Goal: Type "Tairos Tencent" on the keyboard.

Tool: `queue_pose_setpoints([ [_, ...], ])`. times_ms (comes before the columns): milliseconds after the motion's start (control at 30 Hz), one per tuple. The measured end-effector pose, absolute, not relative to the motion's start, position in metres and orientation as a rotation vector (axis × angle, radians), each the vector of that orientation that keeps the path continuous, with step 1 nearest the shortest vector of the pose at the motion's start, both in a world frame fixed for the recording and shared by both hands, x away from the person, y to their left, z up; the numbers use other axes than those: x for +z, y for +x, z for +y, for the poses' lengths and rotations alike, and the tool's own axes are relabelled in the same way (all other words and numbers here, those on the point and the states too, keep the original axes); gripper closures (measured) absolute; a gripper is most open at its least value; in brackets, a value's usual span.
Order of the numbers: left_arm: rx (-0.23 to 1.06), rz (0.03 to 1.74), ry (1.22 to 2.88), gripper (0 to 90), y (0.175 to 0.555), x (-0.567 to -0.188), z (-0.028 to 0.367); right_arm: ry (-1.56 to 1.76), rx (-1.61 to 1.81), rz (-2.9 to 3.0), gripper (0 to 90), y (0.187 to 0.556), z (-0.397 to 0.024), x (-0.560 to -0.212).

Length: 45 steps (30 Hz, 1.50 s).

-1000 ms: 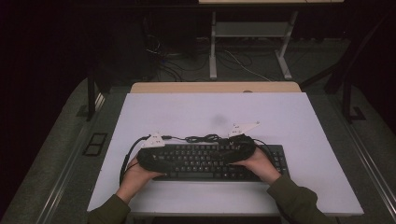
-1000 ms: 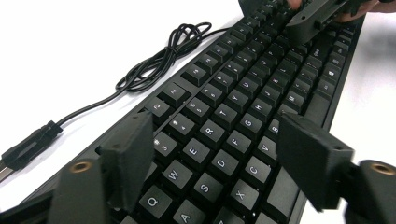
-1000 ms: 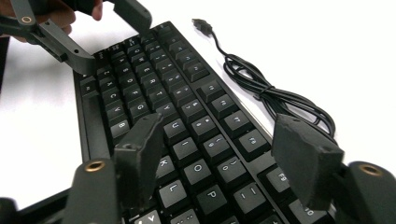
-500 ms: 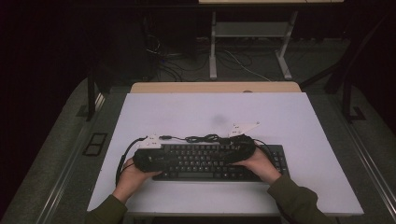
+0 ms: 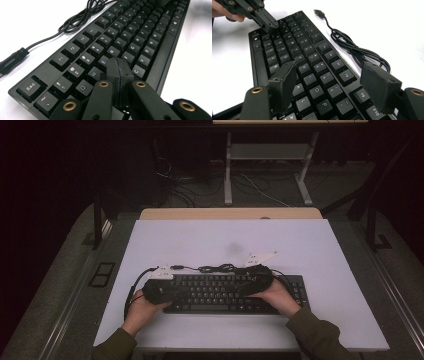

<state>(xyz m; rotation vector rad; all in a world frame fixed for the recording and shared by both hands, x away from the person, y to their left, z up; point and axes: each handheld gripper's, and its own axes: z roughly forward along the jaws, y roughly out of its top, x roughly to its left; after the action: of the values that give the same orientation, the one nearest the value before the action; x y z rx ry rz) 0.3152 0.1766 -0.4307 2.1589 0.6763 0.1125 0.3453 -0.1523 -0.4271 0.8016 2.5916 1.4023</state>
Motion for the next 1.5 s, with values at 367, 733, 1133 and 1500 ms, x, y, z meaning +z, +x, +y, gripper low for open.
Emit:
queue_pose_setpoints([
  [367, 0.108, 0.674, 2.172, 89.0, 0.3164, -0.4345, 0.172, 0.802, 1.405, 2.595, 28.6, 0.3452, -0.1519, -0.4279],
  [733, 0.112, 0.665, 2.199, 89.0, 0.3169, -0.4358, 0.1713, 0.805, 1.405, 2.594, 28.7, 0.3453, -0.1522, -0.4279],
  [1133, 0.122, 0.667, 2.184, 89.0, 0.3163, -0.4331, 0.1716, 0.803, 1.404, 2.593, 28.7, 0.3456, -0.1526, -0.4275],
  [1500, 0.13, 0.671, 2.169, 89.0, 0.3148, -0.4294, 0.1727, 0.806, 1.405, 2.591, 28.6, 0.3454, -0.1526, -0.4271],
])
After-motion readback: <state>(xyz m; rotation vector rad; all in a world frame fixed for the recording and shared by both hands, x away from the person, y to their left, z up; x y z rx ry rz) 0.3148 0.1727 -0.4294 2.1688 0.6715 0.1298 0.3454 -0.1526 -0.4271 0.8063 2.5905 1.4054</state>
